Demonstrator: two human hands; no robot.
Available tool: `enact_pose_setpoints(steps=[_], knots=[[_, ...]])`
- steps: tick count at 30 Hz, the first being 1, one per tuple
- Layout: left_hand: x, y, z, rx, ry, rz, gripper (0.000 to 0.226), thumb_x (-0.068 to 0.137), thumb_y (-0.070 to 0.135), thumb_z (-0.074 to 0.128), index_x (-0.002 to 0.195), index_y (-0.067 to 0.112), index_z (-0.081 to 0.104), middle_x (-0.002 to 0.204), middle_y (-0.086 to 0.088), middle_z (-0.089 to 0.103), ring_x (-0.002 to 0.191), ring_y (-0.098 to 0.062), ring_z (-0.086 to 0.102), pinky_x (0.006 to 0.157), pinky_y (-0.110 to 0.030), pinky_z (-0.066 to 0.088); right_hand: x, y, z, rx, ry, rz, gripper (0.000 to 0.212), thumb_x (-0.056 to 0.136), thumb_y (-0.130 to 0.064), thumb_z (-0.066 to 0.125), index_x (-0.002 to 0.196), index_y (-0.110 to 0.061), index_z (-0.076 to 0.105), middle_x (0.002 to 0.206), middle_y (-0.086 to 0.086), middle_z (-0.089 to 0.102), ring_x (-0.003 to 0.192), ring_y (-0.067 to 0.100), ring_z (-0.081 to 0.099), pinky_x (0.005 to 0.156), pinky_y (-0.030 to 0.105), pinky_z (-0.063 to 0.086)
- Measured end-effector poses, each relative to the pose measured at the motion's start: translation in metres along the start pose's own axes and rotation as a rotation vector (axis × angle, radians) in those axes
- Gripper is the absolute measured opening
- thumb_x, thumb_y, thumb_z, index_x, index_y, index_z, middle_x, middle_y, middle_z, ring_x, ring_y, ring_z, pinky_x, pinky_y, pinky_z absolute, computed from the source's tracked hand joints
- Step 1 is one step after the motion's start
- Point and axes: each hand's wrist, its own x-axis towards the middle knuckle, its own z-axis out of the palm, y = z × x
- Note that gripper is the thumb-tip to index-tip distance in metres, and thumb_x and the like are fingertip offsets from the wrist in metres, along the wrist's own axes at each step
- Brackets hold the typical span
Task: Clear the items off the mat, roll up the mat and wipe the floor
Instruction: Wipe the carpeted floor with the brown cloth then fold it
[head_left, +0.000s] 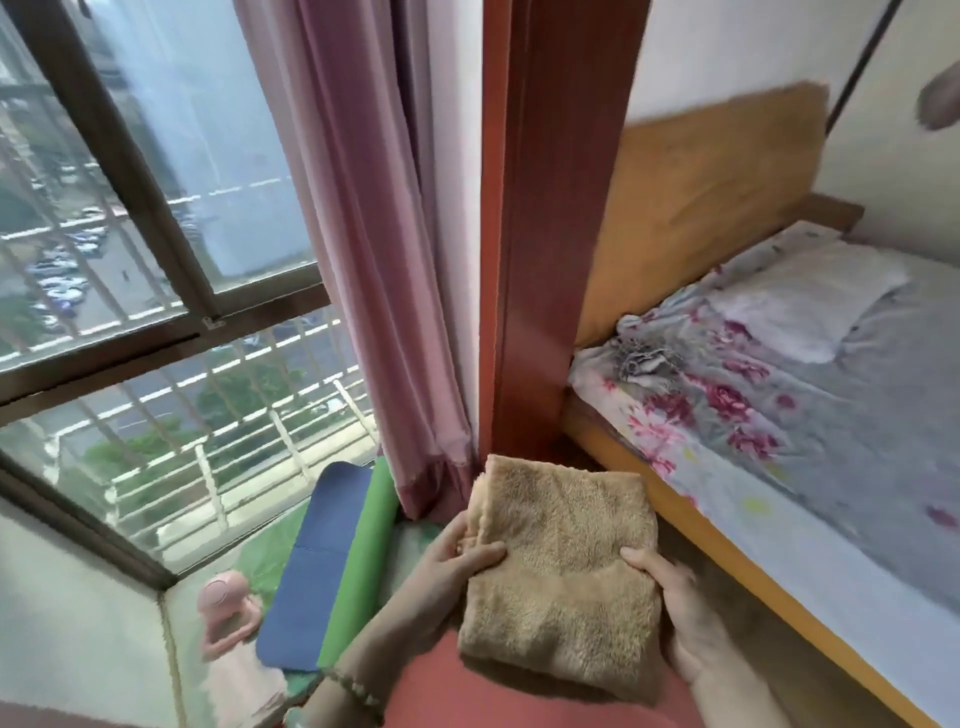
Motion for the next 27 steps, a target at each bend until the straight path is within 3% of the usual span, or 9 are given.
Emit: enact_pose_setpoints(steps=[3, 6, 11, 14, 17, 22, 27], knots=[[0.015, -0.009, 0.03, 0.072, -0.156, -0.066, 0.043, 0.078, 0.008, 0.069, 0.119, 0.014, 0.059, 0.108, -0.011, 0.07, 0.096, -0.023, 0.067, 0.076, -0.029, 0.055, -0.034, 0.004, -0.03, 0.106, 0.107, -0.01, 0.04, 0.056, -0.012, 0.07, 0.094, 0.0, 0.066, 0.073, 0.017, 0.071, 0.06, 0.026, 0.068, 0.061, 0.033, 0.055], [0.026, -0.021, 0.081, 0.106, -0.329, -0.16, 0.031, 0.086, 0.001, 0.057, 0.114, 0.014, 0.06, 0.097, -0.009, 0.072, 0.085, -0.02, 0.069, 0.07, -0.028, 0.057, -0.07, 0.008, -0.073, 0.216, 0.296, -0.071, 0.032, 0.059, -0.013, 0.072, 0.089, -0.004, 0.067, 0.076, 0.016, 0.072, 0.063, 0.026, 0.068, 0.068, 0.036, 0.05], [0.029, -0.053, 0.179, 0.214, -0.617, -0.332, 0.037, 0.08, 0.008, 0.067, 0.116, 0.014, 0.06, 0.103, -0.015, 0.07, 0.092, -0.028, 0.068, 0.08, -0.039, 0.055, -0.136, 0.024, -0.154, 0.393, 0.635, -0.192, 0.012, 0.081, -0.005, 0.06, 0.091, -0.002, 0.066, 0.073, 0.015, 0.072, 0.059, 0.025, 0.069, 0.068, 0.034, 0.05], [0.018, -0.08, 0.235, 0.278, -0.759, -0.406, 0.045, 0.076, 0.009, 0.073, 0.118, 0.015, 0.059, 0.114, -0.018, 0.066, 0.106, -0.035, 0.063, 0.096, -0.049, 0.047, -0.181, 0.039, -0.193, 0.501, 0.756, -0.264, 0.017, 0.082, -0.004, 0.059, 0.096, -0.001, 0.067, 0.081, 0.017, 0.072, 0.067, 0.027, 0.07, 0.069, 0.036, 0.052], [0.001, -0.114, 0.289, 0.365, -0.94, -0.44, 0.055, 0.075, 0.013, 0.071, 0.127, 0.011, 0.052, 0.122, -0.019, 0.062, 0.113, -0.036, 0.059, 0.1, -0.053, 0.044, -0.227, 0.055, -0.229, 0.6, 0.862, -0.317, 0.022, 0.081, -0.006, 0.06, 0.101, -0.001, 0.067, 0.094, 0.019, 0.072, 0.083, 0.031, 0.069, 0.075, 0.038, 0.053], [-0.045, -0.171, 0.38, 0.525, -1.07, -0.473, 0.041, 0.082, 0.013, 0.067, 0.121, 0.013, 0.057, 0.119, -0.011, 0.066, 0.108, -0.026, 0.064, 0.088, -0.039, 0.051, -0.302, 0.08, -0.293, 0.682, 1.019, -0.383, 0.035, 0.072, -0.013, 0.069, 0.105, 0.0, 0.067, 0.1, 0.019, 0.071, 0.093, 0.033, 0.068, 0.084, 0.043, 0.053], [-0.101, -0.222, 0.476, 0.636, -1.217, -0.488, 0.056, 0.069, 0.023, 0.077, 0.122, 0.022, 0.059, 0.116, -0.003, 0.068, 0.109, -0.021, 0.064, 0.097, -0.041, 0.048, -0.379, 0.097, -0.359, 0.717, 1.156, -0.47, 0.022, 0.083, -0.009, 0.059, 0.1, 0.004, 0.065, 0.095, 0.022, 0.071, 0.087, 0.033, 0.069, 0.075, 0.04, 0.053]])
